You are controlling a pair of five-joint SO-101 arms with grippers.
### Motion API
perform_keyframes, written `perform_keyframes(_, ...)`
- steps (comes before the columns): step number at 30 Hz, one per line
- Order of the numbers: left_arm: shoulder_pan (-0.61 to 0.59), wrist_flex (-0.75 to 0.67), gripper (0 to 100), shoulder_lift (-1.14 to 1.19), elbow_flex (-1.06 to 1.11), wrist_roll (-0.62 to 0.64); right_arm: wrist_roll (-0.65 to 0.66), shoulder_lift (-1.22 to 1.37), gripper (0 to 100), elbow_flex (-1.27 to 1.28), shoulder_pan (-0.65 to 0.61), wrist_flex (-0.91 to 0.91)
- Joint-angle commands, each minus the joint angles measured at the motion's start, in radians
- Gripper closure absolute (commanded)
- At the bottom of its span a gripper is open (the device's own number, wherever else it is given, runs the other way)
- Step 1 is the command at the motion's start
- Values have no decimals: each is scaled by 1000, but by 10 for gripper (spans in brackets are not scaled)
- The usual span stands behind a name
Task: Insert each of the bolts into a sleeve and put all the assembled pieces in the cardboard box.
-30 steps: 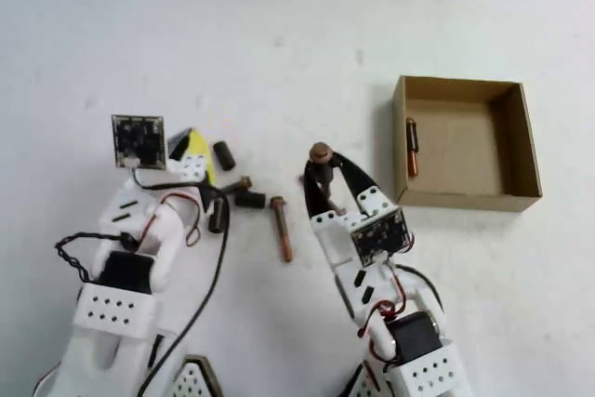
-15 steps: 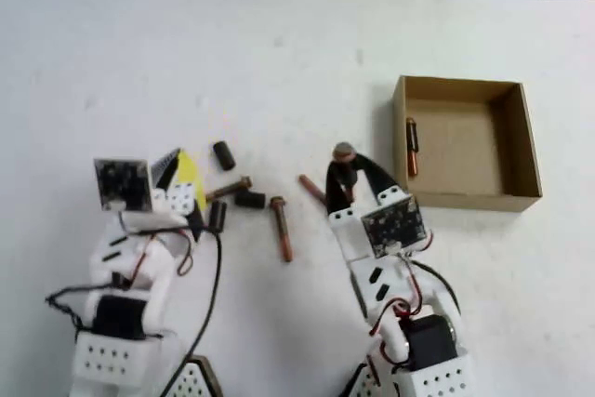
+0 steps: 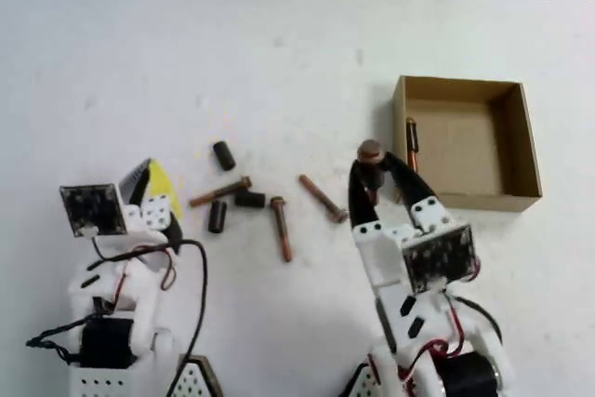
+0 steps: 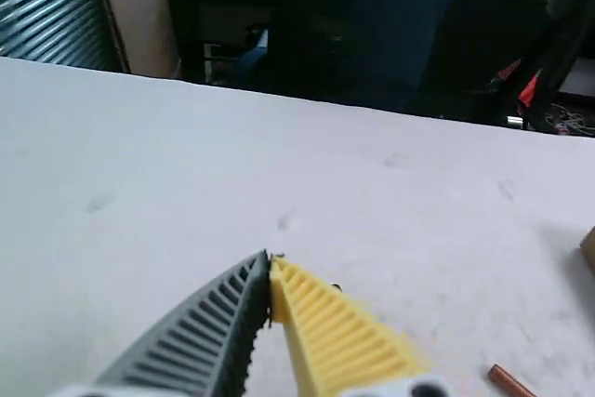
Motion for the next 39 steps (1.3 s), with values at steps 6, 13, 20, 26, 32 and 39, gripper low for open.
perform_keyframes(6, -48, 3, 978, -13, 35, -2, 12, 329, 981, -230, 182, 2)
perform_keyframes(13, -50, 9, 977, -13, 64, -2, 20, 630, 981, -278, 309, -139)
perform_keyframes(20, -50, 3, 977, -13, 110, -2, 21, 920, 981, -282, 395, -297)
perform_keyframes(26, -50, 3, 977, -13, 114, -2, 21, 1170, 981, -411, 435, -308)
perform_keyframes(32, -50, 5, 977, -13, 115, -2, 21, 1423, 981, -562, 440, -308)
perform_keyframes(39, -48, 2, 977, -13, 133, -3, 21, 1679, 981, -692, 440, -306)
